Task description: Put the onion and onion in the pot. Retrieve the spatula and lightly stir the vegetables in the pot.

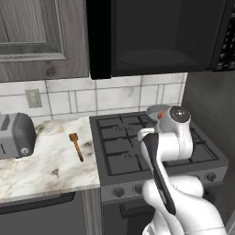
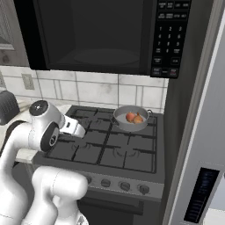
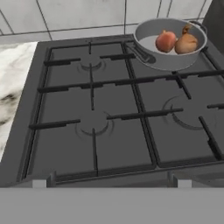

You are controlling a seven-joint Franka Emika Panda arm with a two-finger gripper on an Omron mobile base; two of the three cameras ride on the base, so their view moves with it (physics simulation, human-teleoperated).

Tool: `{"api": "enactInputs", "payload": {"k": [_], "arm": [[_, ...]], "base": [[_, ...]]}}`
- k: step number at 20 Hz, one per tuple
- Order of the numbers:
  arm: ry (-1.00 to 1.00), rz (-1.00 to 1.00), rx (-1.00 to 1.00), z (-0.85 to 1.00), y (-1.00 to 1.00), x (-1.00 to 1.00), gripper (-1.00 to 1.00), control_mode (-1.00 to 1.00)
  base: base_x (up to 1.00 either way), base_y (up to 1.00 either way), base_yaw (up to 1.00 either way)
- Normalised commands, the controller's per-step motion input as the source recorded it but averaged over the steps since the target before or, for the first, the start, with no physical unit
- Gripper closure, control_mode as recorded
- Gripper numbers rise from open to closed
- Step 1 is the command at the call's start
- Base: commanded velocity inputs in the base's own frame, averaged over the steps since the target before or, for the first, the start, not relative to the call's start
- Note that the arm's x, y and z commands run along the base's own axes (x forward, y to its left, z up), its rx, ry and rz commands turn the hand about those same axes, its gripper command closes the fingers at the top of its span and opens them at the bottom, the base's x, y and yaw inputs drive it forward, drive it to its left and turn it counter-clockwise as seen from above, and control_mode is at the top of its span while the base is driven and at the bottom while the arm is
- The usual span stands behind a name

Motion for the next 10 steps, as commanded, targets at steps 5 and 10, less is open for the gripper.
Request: {"api": "enactInputs", "payload": {"k": [5, 10], "arm": [[0.00, 0.02, 0.00, 0.01, 0.82, -0.07, -1.00, -1.00], [0.00, 0.01, 0.00, 0.00, 0.79, 0.00, -1.00, -1.00]], "base": [[0.00, 0.00, 0.00], [0.00, 0.00, 0.00]]}}
